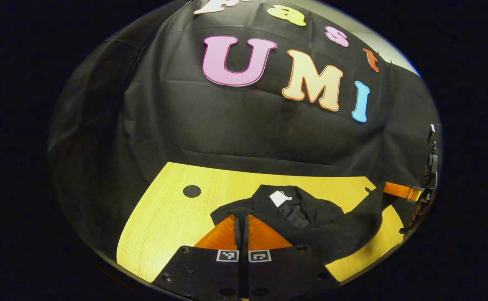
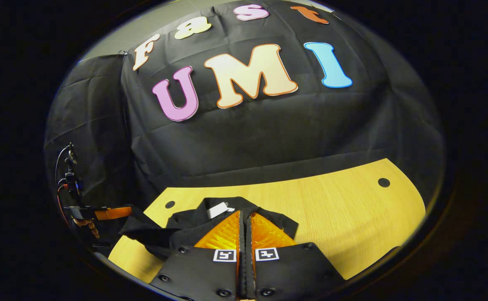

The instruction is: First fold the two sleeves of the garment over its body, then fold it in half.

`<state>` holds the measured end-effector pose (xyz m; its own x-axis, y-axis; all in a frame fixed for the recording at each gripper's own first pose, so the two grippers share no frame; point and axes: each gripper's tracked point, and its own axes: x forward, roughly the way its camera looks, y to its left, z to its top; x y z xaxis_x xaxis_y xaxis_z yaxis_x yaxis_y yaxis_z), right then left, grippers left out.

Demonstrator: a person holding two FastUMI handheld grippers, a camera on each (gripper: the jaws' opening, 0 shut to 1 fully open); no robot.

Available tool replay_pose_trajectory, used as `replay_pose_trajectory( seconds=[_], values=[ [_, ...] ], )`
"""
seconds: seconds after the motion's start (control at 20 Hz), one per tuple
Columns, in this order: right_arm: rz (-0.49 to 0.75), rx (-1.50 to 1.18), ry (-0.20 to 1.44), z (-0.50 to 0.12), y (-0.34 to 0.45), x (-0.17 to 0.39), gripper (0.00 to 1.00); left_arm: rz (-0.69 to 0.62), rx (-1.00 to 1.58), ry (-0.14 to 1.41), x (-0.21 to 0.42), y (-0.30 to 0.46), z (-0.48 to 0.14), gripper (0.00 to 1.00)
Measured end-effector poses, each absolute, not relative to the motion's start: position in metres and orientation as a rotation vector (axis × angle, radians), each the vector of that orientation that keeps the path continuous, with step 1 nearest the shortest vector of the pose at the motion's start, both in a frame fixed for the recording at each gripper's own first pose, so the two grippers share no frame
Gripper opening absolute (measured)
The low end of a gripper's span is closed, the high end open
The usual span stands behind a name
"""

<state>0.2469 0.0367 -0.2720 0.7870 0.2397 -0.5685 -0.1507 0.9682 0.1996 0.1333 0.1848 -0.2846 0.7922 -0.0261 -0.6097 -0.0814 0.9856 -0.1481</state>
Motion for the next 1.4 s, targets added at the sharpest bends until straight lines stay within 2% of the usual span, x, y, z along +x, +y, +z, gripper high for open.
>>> replay_pose_trajectory(
  seconds=[0.2, 0.25, 0.3, 0.35, 0.4, 0.45, 0.5, 0.55, 0.6, 0.85, 0.9, 0.95, 1.4],
  values=[
    [0.115, 0.124, 0.672, -0.289, 0.019, 0.256, 0.02, 0.098, -0.097, 0.692, 0.139, 0.203, -0.302, 0.00],
    [0.054, 0.089, 0.676, -0.290, 0.007, 0.255, 0.03, 0.140, -0.065, 0.673, 0.144, 0.212, -0.297, 0.25],
    [0.038, 0.050, 0.651, -0.286, 0.002, 0.256, 0.34, 0.194, -0.031, 0.621, 0.149, 0.224, -0.284, 0.50],
    [0.045, 0.028, 0.603, -0.278, 0.001, 0.228, 0.65, 0.233, -0.011, 0.547, 0.157, 0.231, -0.265, 0.75],
    [0.048, 0.009, 0.568, -0.264, 0.008, 0.255, 0.96, 0.243, -0.006, 0.481, 0.160, 0.232, -0.244, 1.00],
    [0.047, -0.011, 0.535, -0.253, 0.010, 0.252, 0.97, 0.240, 0.000, 0.432, 0.157, 0.228, -0.223, 0.94],
    [0.048, -0.029, 0.505, -0.243, 0.010, 0.247, 0.98, 0.233, 0.015, 0.400, 0.155, 0.226, -0.208, 0.92],
    [0.045, -0.038, 0.472, -0.232, 0.010, 0.240, 0.94, 0.230, 0.031, 0.376, 0.152, 0.226, -0.197, 0.94],
    [0.048, -0.041, 0.436, -0.221, 0.011, 0.232, 0.98, 0.228, 0.048, 0.359, 0.146, 0.223, -0.186, 0.93],
    [0.068, -0.035, 0.296, -0.172, 0.006, 0.172, 0.97, 0.202, 0.095, 0.242, 0.105, 0.188, -0.134, 0.93],
    [0.076, -0.035, 0.277, -0.165, 0.004, 0.157, 0.94, 0.201, 0.101, 0.230, 0.092, 0.180, -0.126, 0.92],
    [0.086, -0.040, 0.254, -0.158, 0.001, 0.142, 0.97, 0.199, 0.103, 0.217, 0.079, 0.172, -0.118, 0.93],
    [0.153, 0.006, 0.162, -0.112, -0.021, 0.010, 0.95, 0.204, 0.110, 0.122, -0.036, 0.106, -0.051, 0.92]
  ],
)
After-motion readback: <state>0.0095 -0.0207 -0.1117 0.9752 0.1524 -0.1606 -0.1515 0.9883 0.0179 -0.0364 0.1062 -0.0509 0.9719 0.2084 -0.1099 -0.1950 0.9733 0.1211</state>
